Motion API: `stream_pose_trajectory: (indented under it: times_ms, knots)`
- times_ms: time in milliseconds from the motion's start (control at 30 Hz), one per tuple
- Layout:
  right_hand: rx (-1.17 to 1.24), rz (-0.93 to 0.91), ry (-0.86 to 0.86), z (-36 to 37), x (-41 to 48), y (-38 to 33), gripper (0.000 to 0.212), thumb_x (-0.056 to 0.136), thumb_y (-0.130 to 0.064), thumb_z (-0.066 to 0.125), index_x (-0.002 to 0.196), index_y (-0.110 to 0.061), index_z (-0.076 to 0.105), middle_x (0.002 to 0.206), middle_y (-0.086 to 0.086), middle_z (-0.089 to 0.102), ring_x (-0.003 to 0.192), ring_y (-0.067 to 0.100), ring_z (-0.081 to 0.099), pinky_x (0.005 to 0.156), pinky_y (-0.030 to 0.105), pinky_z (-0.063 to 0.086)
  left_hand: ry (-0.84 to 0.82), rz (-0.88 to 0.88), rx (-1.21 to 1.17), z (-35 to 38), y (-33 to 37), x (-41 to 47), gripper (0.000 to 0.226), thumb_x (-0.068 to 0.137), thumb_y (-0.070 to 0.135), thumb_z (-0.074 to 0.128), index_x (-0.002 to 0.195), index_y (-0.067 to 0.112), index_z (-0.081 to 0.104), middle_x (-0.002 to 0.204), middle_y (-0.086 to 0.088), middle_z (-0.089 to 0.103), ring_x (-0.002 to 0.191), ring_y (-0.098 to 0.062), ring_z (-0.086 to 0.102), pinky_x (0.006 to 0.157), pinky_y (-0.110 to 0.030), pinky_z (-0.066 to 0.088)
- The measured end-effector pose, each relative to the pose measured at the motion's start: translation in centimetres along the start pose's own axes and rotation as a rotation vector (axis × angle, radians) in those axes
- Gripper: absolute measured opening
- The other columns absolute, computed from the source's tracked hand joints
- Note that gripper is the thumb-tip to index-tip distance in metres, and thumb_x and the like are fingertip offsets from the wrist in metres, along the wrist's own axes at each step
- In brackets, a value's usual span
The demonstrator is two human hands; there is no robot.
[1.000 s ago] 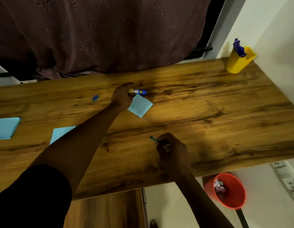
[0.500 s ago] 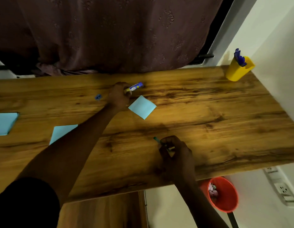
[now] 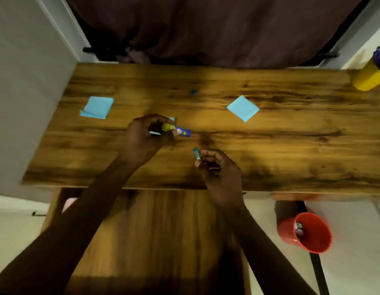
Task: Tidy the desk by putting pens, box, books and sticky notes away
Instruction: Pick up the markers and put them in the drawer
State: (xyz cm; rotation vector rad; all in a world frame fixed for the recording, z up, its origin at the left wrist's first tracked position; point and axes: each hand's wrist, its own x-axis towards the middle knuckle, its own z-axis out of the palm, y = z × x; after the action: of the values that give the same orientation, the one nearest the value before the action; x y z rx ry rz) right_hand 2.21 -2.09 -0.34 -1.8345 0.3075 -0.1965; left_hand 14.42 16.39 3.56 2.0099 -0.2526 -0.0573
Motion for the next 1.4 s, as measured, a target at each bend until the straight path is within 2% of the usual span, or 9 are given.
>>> stream_pose_trajectory:
  times_ms: [167,267,333,500,667,800,1000,1300,1400]
  knots:
    - [0.025,0.046,-0.152,6.7,-5.5,-1.8,0.026,0.09,-0.026,0.076,0.114,-0.031,0.07,0.106,-0.015,0.075,0.1,0.001,0.071,0.089,0.029,0.057,0.026,-0.15,-0.079,-8.6,-2.1,-9.6,0.024,0.078,0.01,0.085,0.101,0.012,0.077,0.094,0.0,0.078,0.085,-0.006,0.072,0.078,-0.02,0.057]
    - [-0.006,0.089,-0.221,10.4,-8.6,-2.5,0.022,0.09,-0.024,0.077,0.109,-0.031,0.072,0.102,-0.017,0.075,0.094,-0.007,0.069,0.083,0.016,0.054,0.023,-0.197,-0.027,-13.3,-4.4,-14.6,0.022,0.079,0.012,0.085,0.097,0.021,0.078,0.093,0.006,0.079,0.088,-0.006,0.073,0.08,-0.023,0.058]
    - [-0.036,0.105,-0.241,13.0,-10.5,-2.4,0.02,0.089,-0.026,0.077,0.106,-0.035,0.071,0.099,-0.019,0.075,0.09,-0.005,0.07,0.079,0.018,0.056,0.008,-0.255,0.012,-16.2,-6.4,-17.5,0.018,0.08,0.018,0.085,0.095,0.024,0.078,0.091,0.008,0.079,0.09,-0.008,0.074,0.082,-0.029,0.057]
    - [-0.113,0.121,-0.331,18.4,-14.0,-1.5,0.018,0.09,-0.028,0.076,0.107,-0.031,0.073,0.099,-0.02,0.074,0.09,-0.004,0.069,0.075,0.015,0.055,-0.119,-0.384,0.182,-20.4,-11.3,-22.8,0.034,0.087,0.021,0.079,0.12,0.026,0.074,0.11,0.005,0.077,0.101,-0.007,0.072,0.093,-0.039,0.058]
    - [-0.097,0.209,-0.414,22.9,-16.3,0.5,0.021,0.087,-0.022,0.079,0.108,-0.022,0.075,0.101,-0.012,0.076,0.092,0.002,0.072,0.08,0.031,0.063,-0.2,-0.463,0.18,-21.4,-15.0,-25.5,0.035,0.087,0.031,0.071,0.122,0.024,0.069,0.115,0.001,0.074,0.105,-0.018,0.071,0.098,-0.046,0.056]
    - [-0.17,0.281,-0.497,25.9,-17.5,2.8,0.024,0.086,-0.02,0.081,0.109,-0.023,0.073,0.102,-0.01,0.075,0.093,0.004,0.072,0.083,0.032,0.063,-0.221,-0.467,0.257,-20.3,-17.3,-26.2,0.037,0.096,0.029,0.067,0.132,0.029,0.061,0.114,0.015,0.065,0.101,-0.007,0.064,0.096,-0.03,0.053]
    - [-0.299,0.433,-0.49,28.8,-18.0,6.0,0.015,0.082,-0.019,0.08,0.093,-0.025,0.073,0.094,-0.007,0.074,0.09,0.015,0.072,0.083,0.04,0.062,-0.302,-0.517,0.548,-16.7,-20.1,-26.0,0.03,0.093,0.026,0.07,0.12,0.012,0.069,0.111,-0.008,0.074,0.102,-0.028,0.071,0.092,-0.037,0.055]
    - [-0.406,0.432,-0.43,32.1,-18.0,7.6,0.019,0.083,-0.024,0.079,0.1,-0.017,0.075,0.103,0.001,0.075,0.094,0.019,0.069,0.078,0.025,0.052,-0.237,-0.474,0.659,-15.4,-22.9,-25.9,0.022,0.091,0.031,0.072,0.105,0.015,0.066,0.101,-0.004,0.074,0.09,-0.026,0.074,0.079,-0.034,0.059]
    - [-0.41,0.444,-0.414,32.5,-18.1,7.7,0.019,0.084,-0.025,0.079,0.099,-0.016,0.075,0.102,0.001,0.075,0.094,0.019,0.069,0.081,0.027,0.054,-0.23,-0.467,0.687,-15.3,-23.3,-25.6,0.021,0.092,0.026,0.071,0.108,0.014,0.066,0.105,-0.005,0.074,0.093,-0.026,0.074,0.081,-0.034,0.058]
